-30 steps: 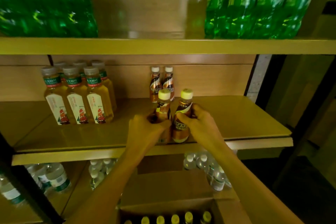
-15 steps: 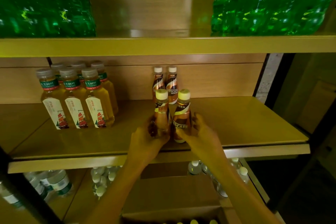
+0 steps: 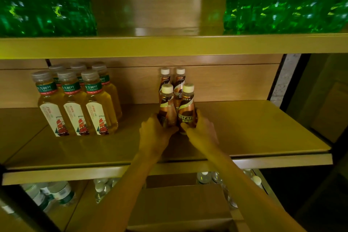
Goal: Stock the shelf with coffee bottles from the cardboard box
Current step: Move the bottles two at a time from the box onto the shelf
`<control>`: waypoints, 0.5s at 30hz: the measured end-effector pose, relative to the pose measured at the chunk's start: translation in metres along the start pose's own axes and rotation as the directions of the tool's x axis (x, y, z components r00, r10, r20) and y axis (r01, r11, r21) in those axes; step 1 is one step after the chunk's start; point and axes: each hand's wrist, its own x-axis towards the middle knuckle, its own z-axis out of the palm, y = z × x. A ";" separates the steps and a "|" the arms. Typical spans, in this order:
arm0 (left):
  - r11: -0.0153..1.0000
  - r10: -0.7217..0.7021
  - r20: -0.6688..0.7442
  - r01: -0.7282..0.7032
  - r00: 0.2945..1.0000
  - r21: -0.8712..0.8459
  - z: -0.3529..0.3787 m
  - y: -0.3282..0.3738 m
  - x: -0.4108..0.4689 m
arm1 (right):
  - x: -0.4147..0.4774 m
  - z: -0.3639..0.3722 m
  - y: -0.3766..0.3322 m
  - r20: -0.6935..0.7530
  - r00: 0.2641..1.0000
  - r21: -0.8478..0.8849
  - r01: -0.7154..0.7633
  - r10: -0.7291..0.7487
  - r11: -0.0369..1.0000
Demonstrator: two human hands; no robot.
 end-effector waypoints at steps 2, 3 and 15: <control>0.999 -0.035 -0.006 0.035 0.999 0.008 0.004 0.001 0.015 | 0.015 0.003 0.002 0.014 1.000 0.010 0.000 0.000 1.000; 0.999 -0.050 -0.011 0.050 0.999 0.008 0.006 0.002 0.022 | 0.023 0.005 0.002 0.020 1.000 0.022 0.000 0.000 1.000; 0.994 -0.102 -0.025 0.102 0.994 -0.030 0.024 0.002 0.073 | 0.081 0.017 0.010 0.015 1.000 0.067 -0.001 0.000 0.998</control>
